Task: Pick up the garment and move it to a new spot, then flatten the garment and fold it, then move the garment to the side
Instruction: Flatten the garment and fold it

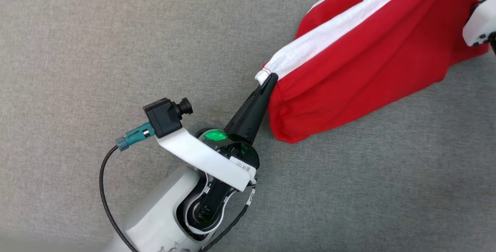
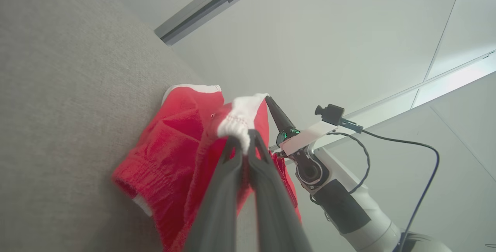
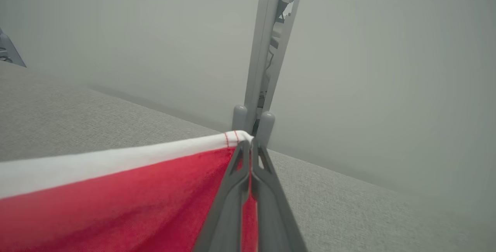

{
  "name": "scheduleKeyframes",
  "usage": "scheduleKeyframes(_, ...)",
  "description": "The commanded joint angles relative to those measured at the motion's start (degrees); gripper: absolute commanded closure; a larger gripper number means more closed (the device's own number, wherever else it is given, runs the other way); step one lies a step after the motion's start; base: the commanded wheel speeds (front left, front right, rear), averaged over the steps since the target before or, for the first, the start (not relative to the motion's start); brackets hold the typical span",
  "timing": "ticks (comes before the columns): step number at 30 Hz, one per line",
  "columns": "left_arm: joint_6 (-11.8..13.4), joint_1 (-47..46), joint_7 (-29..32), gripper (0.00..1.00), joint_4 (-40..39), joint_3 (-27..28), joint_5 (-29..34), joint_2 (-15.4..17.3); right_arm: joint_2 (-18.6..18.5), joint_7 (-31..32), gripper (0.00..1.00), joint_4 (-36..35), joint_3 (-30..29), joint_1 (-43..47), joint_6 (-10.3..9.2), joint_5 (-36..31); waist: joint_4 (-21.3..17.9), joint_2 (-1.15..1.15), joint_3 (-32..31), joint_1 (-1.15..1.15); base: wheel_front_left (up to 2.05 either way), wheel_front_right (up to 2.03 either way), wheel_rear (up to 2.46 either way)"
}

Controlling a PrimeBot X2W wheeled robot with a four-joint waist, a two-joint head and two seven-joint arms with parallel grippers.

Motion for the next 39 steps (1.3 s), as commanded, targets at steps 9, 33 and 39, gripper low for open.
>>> scheduleKeyframes(9,0.0,-2.7,0.1,1.00,3.6,1.5,1.3,-2.4,1.1,-3.6,1.00,8.1,7.5,-9.5,0.01,-1.2,3.8,0.00,5.2,0.00,0.00,0.00,0.00)
scheduleKeyframes(33,5.2,-1.6,0.1,0.00,18.5,12.9,21.9,-5.8,2.8,-4.5,0.00,8.2,12.0,-9.7,0.01,4.1,1.9,0.00,2.7,0.00,0.00,0.00,0.00)
scheduleKeyframes(39,9.1,2.6,0.1,0.00,15.2,19.0,32.6,-6.6,4.0,-4.5,0.00,2.7,7.1,-3.7,0.01,1.9,-0.6,0.00,-0.6,0.00,0.00,0.00,0.00)
